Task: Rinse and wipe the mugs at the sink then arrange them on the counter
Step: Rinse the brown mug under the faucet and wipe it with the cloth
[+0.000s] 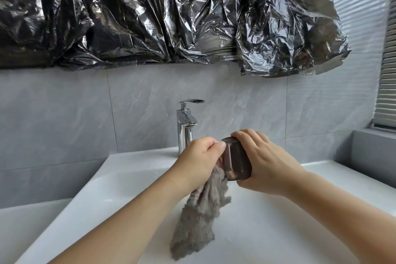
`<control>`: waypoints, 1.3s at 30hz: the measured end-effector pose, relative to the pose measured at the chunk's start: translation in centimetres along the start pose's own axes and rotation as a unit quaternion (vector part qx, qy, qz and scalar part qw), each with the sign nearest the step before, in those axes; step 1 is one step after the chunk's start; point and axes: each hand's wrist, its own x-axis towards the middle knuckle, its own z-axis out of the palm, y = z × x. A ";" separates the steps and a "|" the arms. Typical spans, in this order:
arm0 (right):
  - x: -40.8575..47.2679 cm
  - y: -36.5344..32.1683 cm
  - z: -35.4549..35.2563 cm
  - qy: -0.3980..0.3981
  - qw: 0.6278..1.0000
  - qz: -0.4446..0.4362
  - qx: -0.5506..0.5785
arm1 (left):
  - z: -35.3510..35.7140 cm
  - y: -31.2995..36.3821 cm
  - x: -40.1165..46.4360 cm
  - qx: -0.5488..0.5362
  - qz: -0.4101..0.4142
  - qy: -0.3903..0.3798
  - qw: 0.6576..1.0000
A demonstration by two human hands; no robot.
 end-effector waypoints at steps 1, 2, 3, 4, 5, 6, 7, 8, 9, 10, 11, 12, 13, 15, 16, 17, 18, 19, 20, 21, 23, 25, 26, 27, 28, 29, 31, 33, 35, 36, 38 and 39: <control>0.0 0.1 0.1 0.003 1.000 -0.002 0.001 | 0.0 0.0 0.0 -0.011 0.003 0.000 1.000; 0.0 0.1 0.2 0.006 1.000 -0.003 -0.001 | 0.1 0.0 0.0 -0.024 0.002 0.000 1.000; 0.1 0.2 0.3 0.007 1.000 -0.004 -0.004 | 0.2 -0.1 0.0 -0.039 -0.003 0.001 0.999; 0.1 0.2 0.4 0.006 1.000 -0.006 -0.007 | 0.2 -0.1 0.0 -0.055 -0.010 0.001 0.998; 0.1 0.2 0.4 0.004 1.000 -0.009 -0.010 | 0.2 -0.2 0.1 -0.070 -0.020 0.003 0.997; 0.2 0.1 0.5 0.004 1.000 -0.015 -0.012 | 0.1 -0.2 0.1 -0.085 -0.030 0.004 0.996; 0.2 0.1 0.5 0.008 1.000 -0.023 -0.014 | 0.0 -0.2 0.1 -0.097 -0.043 0.001 0.994; 0.2 0.0 0.5 0.014 0.999 -0.030 -0.015 | -0.1 -0.1 0.0 -0.110 -0.054 -0.009 0.992; 0.2 0.0 0.5 0.022 0.999 -0.036 -0.016 | -0.2 0.0 0.0 -0.120 -0.062 -0.022 0.991; 0.2 0.0 0.5 0.029 0.999 -0.039 -0.016 | -0.2 0.1 0.0 -0.123 -0.064 -0.033 0.990; 0.2 0.1 0.6 0.032 0.999 -0.039 -0.014 | -0.2 0.2 0.0 -0.118 -0.062 -0.036 0.990; 0.2 0.1 0.6 0.032 0.999 -0.037 -0.008 | -0.2 0.3 0.0 -0.108 -0.056 -0.032 0.992; 0.2 0.2 0.7 0.031 0.999 -0.037 0.002 | -0.1 0.3 0.0 -0.098 -0.052 -0.025 0.994; 0.1 0.4 0.7 0.030 0.998 -0.042 0.041 | 0.0 0.3 0.0 -0.078 -0.050 -0.006 0.996; 0.0 0.4 0.7 0.022 0.996 -0.041 0.073 | 0.0 0.3 0.0 -0.070 -0.049 0.000 0.996; 0.0 0.4 0.5 0.001 0.993 -0.035 0.114 | -0.1 0.2 0.0 -0.063 -0.046 0.003 0.997; -0.1 0.4 0.2 -0.028 0.986 -0.020 0.164 | -0.1 -0.1 0.0 -0.055 -0.042 0.003 0.998; -0.2 0.3 0.0 -0.057 0.974 0.003 0.220 | -0.1 -0.4 0.0 -0.047 -0.040 0.001 0.998; -0.3 0.2 -0.2 -0.078 0.958 0.033 0.273 | -0.1 -0.6 0.0 -0.039 -0.038 0.001 0.999; -0.2 0.2 -0.3 -0.086 0.940 0.066 0.323 | 0.0 -0.8 0.1 -0.032 -0.035 0.003 0.999; 0.0 0.4 -0.1 -0.071 0.896 0.139 0.416 | 0.0 -1.1 0.2 -0.017 -0.027 0.015 0.999; 0.2 0.7 0.1 -0.062 0.847 0.199 0.488 | -0.1 -1.1 0.4 -0.007 -0.014 0.029 0.999; 0.3 1.0 0.2 -0.072 0.831 0.204 0.513 | -0.2 -1.1 0.4 -0.008 -0.009 0.033 0.999; 0.4 1.2 0.2 -0.085 0.822 0.200 0.527 | -0.3 -1.0 0.4 -0.011 -0.003 0.032 0.999; 0.5 1.3 0.1 -0.094 0.817 0.193 0.535 | -0.3 -1.0 0.3 -0.016 0.003 0.027 0.999; 0.5 1.3 0.1 -0.098 0.813 0.186 0.542 | -0.3 -0.9 0.3 -0.020 0.011 0.021 1.000; 0.5 1.4 0.2 -0.086 0.805 0.183 0.558 | -0.3 -1.0 0.2 -0.030 0.028 0.002 0.999; 0.4 1.6 0.2 -0.059 0.808 0.191 0.554 | -0.2 -1.0 0.0 -0.037 0.040 -0.013 0.998; 0.4 1.5 0.1 -0.036 0.813 0.196 0.547 | -0.3 -1.1 0.0 -0.043 0.047 -0.022 0.998; 0.3 1.5 -0.1 -0.028 0.815 0.190 0.546 | -0.3 -1.0 0.0 -0.047 0.046 -0.023 0.998; 0.3 1.4 -0.3 -0.007 0.818 0.189 0.543 | -0.3 -0.5 0.0 -0.065 0.025 -0.017 0.997; 0.2 1.4 -0.4 0.003 0.824 0.192 0.533 | -0.5 -0.2 0.1 -0.082 -0.001 -0.010 0.997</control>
